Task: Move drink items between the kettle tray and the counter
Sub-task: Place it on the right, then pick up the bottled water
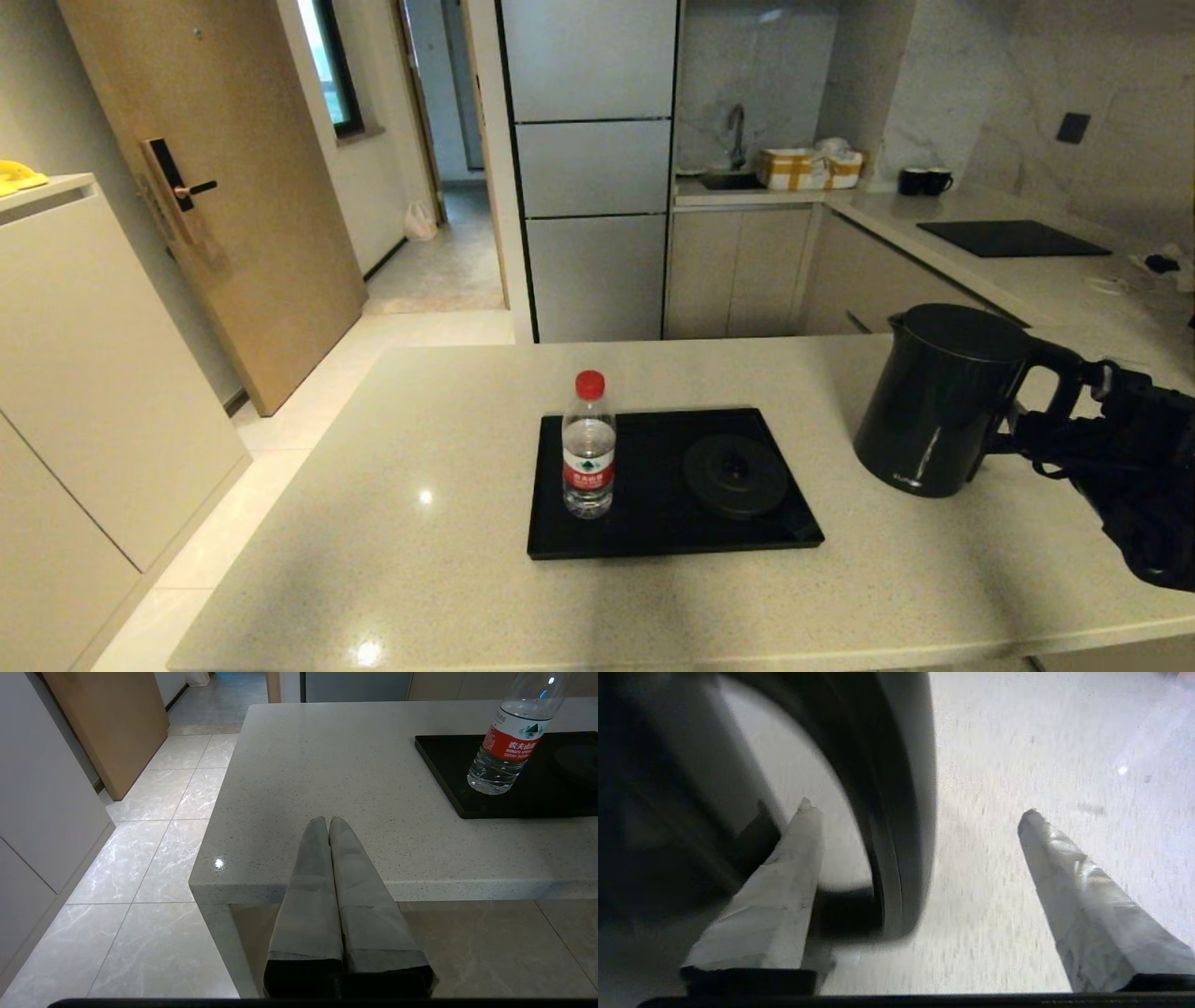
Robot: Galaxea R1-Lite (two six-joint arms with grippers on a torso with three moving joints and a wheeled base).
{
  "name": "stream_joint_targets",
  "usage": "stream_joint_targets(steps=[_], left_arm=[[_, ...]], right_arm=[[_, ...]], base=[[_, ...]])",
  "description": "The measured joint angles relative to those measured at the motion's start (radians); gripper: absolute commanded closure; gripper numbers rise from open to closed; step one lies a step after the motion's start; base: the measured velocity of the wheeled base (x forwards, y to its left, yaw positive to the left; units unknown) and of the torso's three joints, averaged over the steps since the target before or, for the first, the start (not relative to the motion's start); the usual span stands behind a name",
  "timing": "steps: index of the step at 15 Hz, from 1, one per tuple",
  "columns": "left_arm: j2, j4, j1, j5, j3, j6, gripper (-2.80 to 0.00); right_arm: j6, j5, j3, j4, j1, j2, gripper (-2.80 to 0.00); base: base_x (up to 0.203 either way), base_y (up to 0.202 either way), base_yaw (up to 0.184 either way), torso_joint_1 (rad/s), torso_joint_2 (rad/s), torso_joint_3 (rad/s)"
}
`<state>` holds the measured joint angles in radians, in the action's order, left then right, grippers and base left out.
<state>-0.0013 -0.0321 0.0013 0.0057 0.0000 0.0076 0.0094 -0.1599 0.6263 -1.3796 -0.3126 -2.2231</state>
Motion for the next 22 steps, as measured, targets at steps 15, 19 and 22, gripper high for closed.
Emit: stream_joint_targets(steps=[15,19,22], left_arm=[[0.0,0.0,0.001,0.0,0.0,0.0,0.0],[0.0,0.0,0.0,0.0,0.0,0.0,0.0],[0.0,0.0,0.0,-0.001,0.0,0.0,0.0]], right_arm=[[0.033,0.171,-0.374,0.039,0.005,0.387,-2.8],[0.04,0.198,-0.367,0.325,0.005,0.744,0.0],[0.077,0.271,-0.195,0.792,0.005,1.021,0.0]], base=[[0.0,0.0,0.0,0.0,0.0,0.0],[0.0,0.0,0.0,0.0,0.0,0.0],[0.0,0.0,0.0,0.0,0.0,0.0]])
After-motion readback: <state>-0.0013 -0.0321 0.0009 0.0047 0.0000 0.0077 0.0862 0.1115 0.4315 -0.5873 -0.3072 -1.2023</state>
